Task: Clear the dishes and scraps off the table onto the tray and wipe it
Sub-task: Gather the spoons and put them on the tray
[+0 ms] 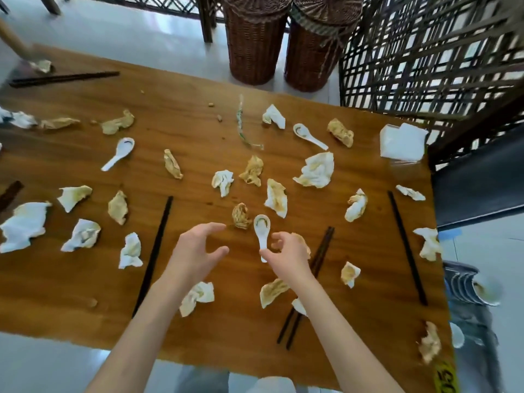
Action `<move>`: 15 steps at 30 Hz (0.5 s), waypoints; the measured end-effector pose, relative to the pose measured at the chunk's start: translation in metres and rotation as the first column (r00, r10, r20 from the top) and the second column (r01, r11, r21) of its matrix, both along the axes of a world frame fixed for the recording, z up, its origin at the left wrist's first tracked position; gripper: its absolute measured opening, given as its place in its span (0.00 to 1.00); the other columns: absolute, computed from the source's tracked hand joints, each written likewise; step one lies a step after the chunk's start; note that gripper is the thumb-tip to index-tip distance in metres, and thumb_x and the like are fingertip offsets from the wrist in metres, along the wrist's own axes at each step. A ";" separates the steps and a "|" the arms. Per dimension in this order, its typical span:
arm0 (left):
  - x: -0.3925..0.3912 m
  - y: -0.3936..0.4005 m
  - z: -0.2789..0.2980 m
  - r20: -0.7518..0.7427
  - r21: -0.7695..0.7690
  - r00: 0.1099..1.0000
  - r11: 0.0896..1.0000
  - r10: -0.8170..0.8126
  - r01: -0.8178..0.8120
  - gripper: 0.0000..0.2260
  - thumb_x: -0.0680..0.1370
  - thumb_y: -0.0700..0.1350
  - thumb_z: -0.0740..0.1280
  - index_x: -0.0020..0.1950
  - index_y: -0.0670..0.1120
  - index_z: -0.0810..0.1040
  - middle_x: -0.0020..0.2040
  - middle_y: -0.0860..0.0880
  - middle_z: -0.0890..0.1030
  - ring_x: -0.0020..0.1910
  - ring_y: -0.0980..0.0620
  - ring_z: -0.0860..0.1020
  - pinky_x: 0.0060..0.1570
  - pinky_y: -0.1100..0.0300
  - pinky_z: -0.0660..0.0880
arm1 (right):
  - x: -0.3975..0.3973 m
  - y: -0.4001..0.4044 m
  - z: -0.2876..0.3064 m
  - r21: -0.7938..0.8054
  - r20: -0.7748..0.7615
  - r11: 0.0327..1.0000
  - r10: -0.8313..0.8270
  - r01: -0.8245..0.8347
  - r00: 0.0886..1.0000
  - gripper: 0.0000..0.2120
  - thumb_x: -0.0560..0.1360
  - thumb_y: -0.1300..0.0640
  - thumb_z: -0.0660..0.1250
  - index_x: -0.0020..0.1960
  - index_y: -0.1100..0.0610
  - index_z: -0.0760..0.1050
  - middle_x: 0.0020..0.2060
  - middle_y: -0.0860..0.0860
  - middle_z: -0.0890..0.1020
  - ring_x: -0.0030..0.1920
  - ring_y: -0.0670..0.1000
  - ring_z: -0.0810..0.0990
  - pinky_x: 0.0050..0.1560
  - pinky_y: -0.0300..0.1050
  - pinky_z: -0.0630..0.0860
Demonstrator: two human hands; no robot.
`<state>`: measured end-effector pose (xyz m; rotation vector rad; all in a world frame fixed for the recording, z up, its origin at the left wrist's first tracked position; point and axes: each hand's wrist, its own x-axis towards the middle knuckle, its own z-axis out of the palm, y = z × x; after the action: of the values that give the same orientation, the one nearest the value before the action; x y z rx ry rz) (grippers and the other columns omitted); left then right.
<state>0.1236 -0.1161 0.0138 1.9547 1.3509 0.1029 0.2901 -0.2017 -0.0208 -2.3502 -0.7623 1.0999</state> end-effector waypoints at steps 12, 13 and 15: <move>-0.026 0.024 -0.022 0.026 -0.003 0.996 0.997 -0.080 0.080 0.20 0.74 0.47 0.71 0.65 0.53 0.74 0.64 0.52 0.76 0.64 0.55 0.71 0.60 0.61 0.69 | -0.013 0.031 -0.026 -0.230 -0.151 0.831 -0.544 0.506 0.826 0.09 0.70 0.64 0.72 0.45 0.56 0.75 0.36 0.51 0.78 0.28 0.46 0.82 0.33 0.40 0.80; -0.028 0.023 -0.022 0.025 -0.003 0.996 0.997 -0.083 0.083 0.20 0.74 0.47 0.71 0.65 0.53 0.74 0.64 0.52 0.76 0.64 0.55 0.71 0.60 0.62 0.68 | -0.013 0.032 -0.025 -0.234 -0.156 0.825 -0.554 0.515 0.818 0.09 0.70 0.65 0.72 0.45 0.56 0.75 0.38 0.52 0.78 0.28 0.47 0.82 0.32 0.39 0.80; -0.032 0.022 -0.022 0.025 -0.006 0.996 0.996 -0.086 0.086 0.20 0.74 0.47 0.71 0.65 0.52 0.74 0.64 0.52 0.76 0.64 0.55 0.71 0.60 0.63 0.68 | -0.012 0.034 -0.021 -0.238 -0.167 0.819 -0.564 0.522 0.809 0.09 0.70 0.65 0.72 0.46 0.57 0.75 0.41 0.54 0.79 0.30 0.47 0.83 0.34 0.40 0.81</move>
<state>0.0920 -0.0940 -0.0082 1.9967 1.2476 0.0809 0.2776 -0.1673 -0.0421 -2.3017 0.1173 1.1745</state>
